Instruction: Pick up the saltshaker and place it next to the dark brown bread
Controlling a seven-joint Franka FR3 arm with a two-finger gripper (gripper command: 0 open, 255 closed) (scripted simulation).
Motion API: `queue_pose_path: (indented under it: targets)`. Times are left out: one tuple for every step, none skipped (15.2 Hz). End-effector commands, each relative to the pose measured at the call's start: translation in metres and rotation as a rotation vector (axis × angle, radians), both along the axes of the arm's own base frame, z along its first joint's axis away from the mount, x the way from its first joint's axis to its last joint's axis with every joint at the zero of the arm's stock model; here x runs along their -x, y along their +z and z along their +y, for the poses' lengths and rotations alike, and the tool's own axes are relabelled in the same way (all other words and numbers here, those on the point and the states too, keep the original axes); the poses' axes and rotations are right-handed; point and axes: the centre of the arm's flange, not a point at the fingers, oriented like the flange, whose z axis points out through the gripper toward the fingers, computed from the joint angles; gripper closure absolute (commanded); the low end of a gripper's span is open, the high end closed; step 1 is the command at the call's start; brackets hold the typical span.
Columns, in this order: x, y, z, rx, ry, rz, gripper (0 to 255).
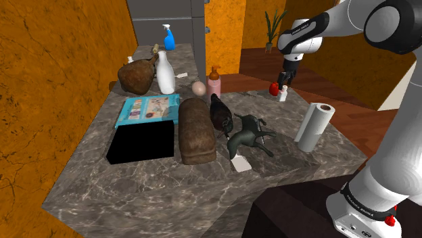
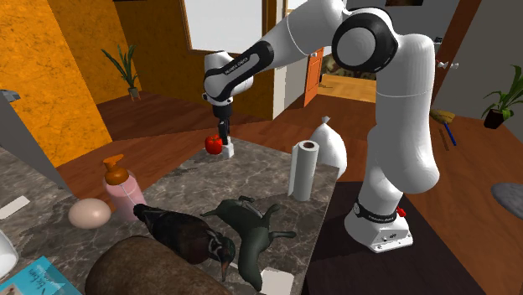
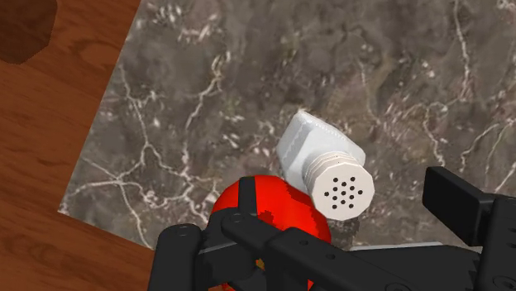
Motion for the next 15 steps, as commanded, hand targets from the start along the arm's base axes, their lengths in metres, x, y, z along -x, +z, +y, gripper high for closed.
queue_pose_path:
  targets:
    - [0.0, 0.0, 0.0, 0.0, 0.0, 0.0, 0]
    - [0.0, 0.0, 0.0, 0.0, 0.0, 0.0, 255]
    - [0.0, 0.0, 0.0, 0.0, 0.0, 0.0, 255]
    - [0.0, 0.0, 0.0, 0.0, 0.0, 0.0, 255]
    - [0.0, 0.0, 0.0, 0.0, 0.0, 0.0, 255]
    - [0.0, 0.0, 0.0, 0.0, 0.0, 0.0, 255]
    - [0.0, 0.0, 0.0, 0.0, 0.0, 0.0, 255]
    - [0.0, 0.0, 0.0, 0.0, 0.0, 0.0, 255]
    - [0.0, 0.0, 0.0, 0.0, 0.0, 0.0, 255]
    - [0.0, 0.0, 0.0, 0.0, 0.0, 0.0, 255]
    - [0.0, 0.0, 0.0, 0.0, 0.0, 0.0, 255]
    - [0.0, 0.005, 0.0, 0.0, 0.0, 0.0, 255]
    - [0.0, 0.011, 0.0, 0.0, 0.0, 0.0, 255]
    - [0.0, 0.016, 0.0, 0.0, 0.0, 0.0, 255]
    - [0.0, 0.021, 0.0, 0.0, 0.0, 0.0, 255]
